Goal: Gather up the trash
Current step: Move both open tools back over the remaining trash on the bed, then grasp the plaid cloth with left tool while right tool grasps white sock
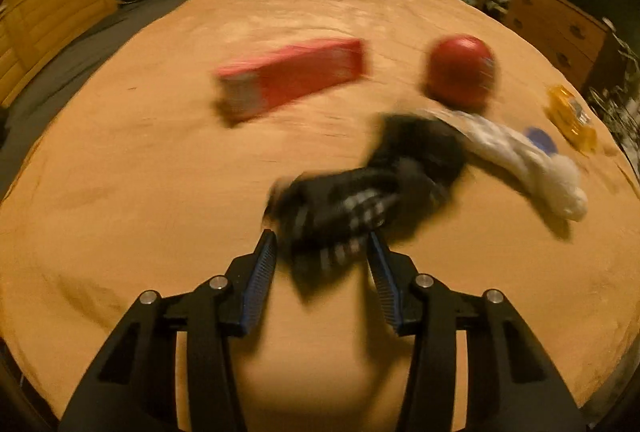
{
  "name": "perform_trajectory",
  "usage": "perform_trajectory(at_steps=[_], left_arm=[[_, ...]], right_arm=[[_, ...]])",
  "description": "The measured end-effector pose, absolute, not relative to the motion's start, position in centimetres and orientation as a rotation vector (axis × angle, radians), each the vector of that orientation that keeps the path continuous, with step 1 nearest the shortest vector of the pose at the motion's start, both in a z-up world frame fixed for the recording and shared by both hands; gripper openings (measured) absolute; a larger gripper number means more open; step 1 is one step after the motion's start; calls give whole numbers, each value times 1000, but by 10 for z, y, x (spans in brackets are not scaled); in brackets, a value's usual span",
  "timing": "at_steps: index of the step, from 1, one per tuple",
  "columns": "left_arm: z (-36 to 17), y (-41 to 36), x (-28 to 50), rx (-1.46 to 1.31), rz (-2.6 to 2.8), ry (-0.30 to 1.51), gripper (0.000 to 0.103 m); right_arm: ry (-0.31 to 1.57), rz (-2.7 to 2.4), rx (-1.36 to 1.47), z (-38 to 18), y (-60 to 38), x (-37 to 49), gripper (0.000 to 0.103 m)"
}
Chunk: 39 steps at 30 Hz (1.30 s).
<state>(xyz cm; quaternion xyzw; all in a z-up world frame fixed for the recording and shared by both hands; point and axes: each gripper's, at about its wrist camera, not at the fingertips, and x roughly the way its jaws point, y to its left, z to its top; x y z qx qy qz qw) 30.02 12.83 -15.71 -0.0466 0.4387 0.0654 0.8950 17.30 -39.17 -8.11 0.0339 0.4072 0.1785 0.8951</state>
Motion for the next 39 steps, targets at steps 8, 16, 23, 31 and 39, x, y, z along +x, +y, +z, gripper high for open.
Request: perform_trajectory(at_steps=[8, 16, 23, 31, 39], left_arm=[[-155, 152, 290, -101, 104, 910, 51], [-161, 147, 290, -130, 69, 892, 61], [-162, 145, 288, -123, 43, 883, 65], [-157, 141, 286, -74, 6, 863, 68], [-118, 119, 303, 203, -223, 764, 82]], right_arm=[[867, 478, -20, -99, -321, 259, 70], [888, 497, -102, -127, -254, 344, 62], [910, 459, -186, -137, -255, 330, 38], [976, 438, -216, -127, -298, 258, 39], [1020, 520, -215, -120, -306, 236, 70]])
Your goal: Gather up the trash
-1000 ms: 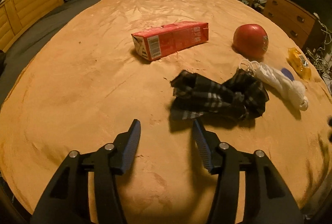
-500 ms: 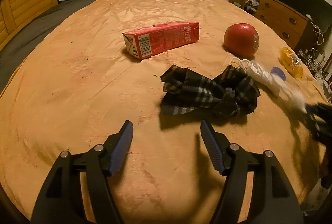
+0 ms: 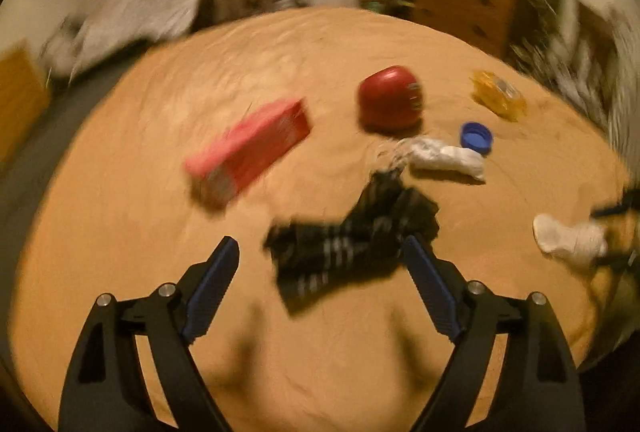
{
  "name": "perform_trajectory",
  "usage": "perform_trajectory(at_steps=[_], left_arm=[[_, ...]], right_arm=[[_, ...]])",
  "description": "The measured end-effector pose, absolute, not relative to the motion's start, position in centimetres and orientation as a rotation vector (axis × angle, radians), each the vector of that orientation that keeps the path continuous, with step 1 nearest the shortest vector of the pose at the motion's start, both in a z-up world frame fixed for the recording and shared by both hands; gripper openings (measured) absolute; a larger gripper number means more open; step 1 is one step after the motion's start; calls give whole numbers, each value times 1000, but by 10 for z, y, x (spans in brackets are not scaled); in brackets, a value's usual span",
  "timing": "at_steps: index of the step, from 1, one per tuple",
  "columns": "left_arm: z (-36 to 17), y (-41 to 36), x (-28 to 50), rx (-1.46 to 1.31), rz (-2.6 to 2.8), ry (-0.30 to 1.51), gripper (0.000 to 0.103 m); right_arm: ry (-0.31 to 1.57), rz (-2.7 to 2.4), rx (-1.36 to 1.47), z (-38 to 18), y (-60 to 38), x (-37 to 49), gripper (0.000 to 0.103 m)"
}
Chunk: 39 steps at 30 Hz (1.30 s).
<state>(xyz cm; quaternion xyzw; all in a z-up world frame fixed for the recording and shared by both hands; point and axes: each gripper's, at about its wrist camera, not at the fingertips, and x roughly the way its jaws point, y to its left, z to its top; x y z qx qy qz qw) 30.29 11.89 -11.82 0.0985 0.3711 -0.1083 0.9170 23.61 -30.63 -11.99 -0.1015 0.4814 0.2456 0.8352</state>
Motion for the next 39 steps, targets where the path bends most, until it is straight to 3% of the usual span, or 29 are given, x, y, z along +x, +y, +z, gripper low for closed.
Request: perform_trajectory(at_steps=[6, 10, 12, 15, 19, 21, 32, 39], left_arm=[[-122, 79, 333, 494, -421, 822, 82], [-135, 65, 347, 547, -418, 858, 82], [-143, 63, 351, 541, -416, 879, 76], [-155, 59, 350, 529, -428, 922, 55], [-164, 59, 346, 472, -398, 938, 48], [-163, 62, 344, 429, -380, 938, 40], [-165, 68, 306, 292, -241, 912, 35], [-138, 72, 275, 187, -126, 834, 35]], right_arm=[[1098, 558, -307, -121, -286, 251, 73], [1136, 546, -315, -131, -281, 261, 73], [1130, 536, -319, -131, -279, 261, 69], [1119, 518, -326, -130, -280, 259, 60], [1108, 513, -306, -129, -283, 257, 42], [1097, 507, -327, -131, -278, 253, 41], [1036, 468, -324, -137, -276, 240, 40], [994, 445, -293, -141, -279, 235, 43]])
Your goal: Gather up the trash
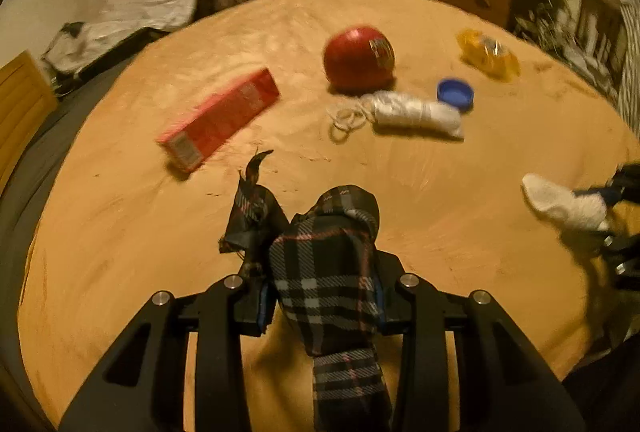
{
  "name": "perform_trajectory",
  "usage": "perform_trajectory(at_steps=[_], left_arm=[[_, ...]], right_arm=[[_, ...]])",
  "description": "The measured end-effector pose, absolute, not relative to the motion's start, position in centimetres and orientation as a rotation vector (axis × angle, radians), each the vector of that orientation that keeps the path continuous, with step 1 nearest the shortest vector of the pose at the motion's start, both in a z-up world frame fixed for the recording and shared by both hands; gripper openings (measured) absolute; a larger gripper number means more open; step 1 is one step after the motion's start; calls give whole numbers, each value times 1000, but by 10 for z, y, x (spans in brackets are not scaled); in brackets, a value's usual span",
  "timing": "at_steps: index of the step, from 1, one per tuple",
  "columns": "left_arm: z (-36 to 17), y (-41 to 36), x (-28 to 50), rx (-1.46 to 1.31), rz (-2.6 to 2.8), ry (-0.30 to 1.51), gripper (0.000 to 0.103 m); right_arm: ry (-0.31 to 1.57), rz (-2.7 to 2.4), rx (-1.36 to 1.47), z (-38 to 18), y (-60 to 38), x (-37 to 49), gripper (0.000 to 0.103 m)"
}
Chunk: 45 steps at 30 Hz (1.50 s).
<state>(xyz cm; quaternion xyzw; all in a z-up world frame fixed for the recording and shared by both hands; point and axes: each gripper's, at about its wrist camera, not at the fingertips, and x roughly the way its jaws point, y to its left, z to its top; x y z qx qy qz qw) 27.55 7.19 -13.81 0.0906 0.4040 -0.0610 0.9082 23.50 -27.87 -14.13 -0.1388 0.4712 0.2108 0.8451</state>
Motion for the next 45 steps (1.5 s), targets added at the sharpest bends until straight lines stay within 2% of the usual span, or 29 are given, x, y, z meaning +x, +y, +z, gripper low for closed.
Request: perform_trajectory(at_steps=[7, 15, 26, 45], left_arm=[[-107, 75, 235, 102, -23, 751, 35], [-76, 55, 196, 60, 31, 649, 35], [-27, 21, 158, 34, 51, 455, 35], [-8, 4, 150, 30, 33, 426, 35]], right_arm=[[939, 405, -207, -128, -290, 218, 36], [718, 337, -81, -74, -302, 167, 36], [431, 274, -70, -1, -301, 103, 36], [418, 253, -59, 31, -316, 86, 36]])
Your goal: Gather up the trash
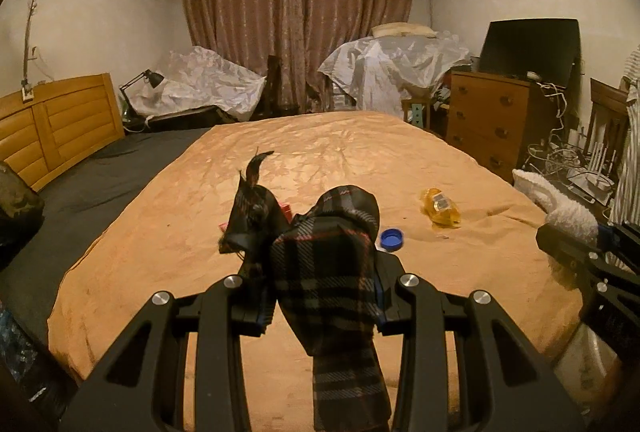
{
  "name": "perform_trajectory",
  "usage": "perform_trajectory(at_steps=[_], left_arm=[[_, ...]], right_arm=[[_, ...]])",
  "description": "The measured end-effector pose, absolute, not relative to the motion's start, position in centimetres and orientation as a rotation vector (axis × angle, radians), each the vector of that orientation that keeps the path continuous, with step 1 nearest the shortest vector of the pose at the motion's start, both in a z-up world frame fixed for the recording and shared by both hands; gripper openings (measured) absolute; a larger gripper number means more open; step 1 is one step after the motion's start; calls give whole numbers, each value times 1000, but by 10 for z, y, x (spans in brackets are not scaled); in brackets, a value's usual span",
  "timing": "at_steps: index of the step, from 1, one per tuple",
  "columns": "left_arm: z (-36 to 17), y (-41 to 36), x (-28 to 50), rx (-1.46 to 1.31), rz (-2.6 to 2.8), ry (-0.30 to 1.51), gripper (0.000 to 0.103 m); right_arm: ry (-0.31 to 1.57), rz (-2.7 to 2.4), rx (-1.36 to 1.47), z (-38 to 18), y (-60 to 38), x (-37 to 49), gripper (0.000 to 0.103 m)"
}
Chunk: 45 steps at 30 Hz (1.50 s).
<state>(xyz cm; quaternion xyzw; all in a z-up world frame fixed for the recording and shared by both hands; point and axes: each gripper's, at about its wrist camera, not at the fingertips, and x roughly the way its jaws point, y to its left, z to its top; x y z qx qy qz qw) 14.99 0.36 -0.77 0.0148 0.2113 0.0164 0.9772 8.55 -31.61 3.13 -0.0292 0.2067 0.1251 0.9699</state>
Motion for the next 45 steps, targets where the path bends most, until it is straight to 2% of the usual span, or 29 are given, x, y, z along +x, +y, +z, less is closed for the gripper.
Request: perform_trajectory(at_steps=[12, 33, 45], left_arm=[[3, -74, 151, 57, -131, 428, 35], [2, -275, 134, 170, -511, 485, 35], [-36, -367, 125, 301, -706, 654, 35]], right_arm=[[414, 77, -25, 60, -428, 42, 36], [514, -215, 24, 45, -652, -48, 37], [751, -177, 157, 0, -746, -37, 37]])
